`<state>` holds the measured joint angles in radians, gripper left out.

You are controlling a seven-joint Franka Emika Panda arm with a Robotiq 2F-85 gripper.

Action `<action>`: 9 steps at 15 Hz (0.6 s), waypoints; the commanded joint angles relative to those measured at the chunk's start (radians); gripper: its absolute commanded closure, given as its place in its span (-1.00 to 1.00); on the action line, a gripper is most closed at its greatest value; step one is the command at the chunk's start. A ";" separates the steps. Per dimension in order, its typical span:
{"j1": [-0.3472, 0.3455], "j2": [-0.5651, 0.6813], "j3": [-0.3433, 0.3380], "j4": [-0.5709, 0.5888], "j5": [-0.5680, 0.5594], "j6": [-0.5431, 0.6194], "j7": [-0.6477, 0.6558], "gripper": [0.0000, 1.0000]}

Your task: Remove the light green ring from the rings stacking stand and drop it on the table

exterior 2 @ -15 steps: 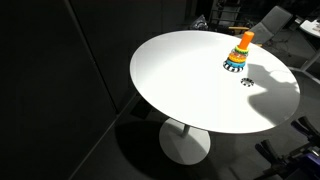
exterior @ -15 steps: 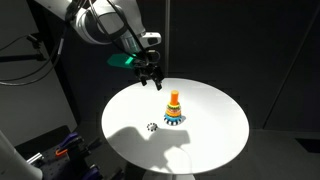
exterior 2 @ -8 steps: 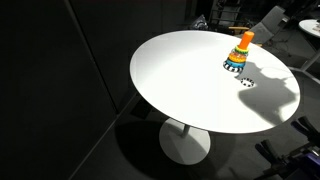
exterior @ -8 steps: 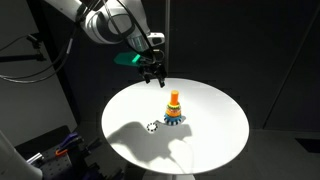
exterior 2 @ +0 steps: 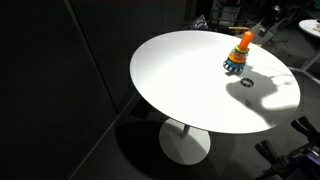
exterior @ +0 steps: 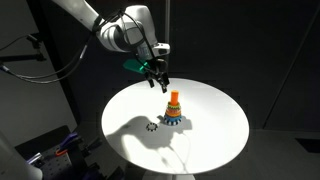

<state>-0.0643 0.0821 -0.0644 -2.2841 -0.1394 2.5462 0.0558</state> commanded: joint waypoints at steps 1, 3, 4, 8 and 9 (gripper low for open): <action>0.010 0.083 -0.001 0.075 0.036 -0.012 0.070 -1.00; 0.015 0.120 -0.002 0.092 0.051 0.012 0.095 -1.00; 0.018 0.137 -0.003 0.100 0.056 0.029 0.110 -1.00; 0.032 0.189 -0.012 0.122 0.052 0.100 0.158 -1.00; 0.035 0.201 -0.014 0.128 0.051 0.110 0.164 -1.00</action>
<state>-0.0463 0.2430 -0.0645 -2.1949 -0.0987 2.6277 0.1848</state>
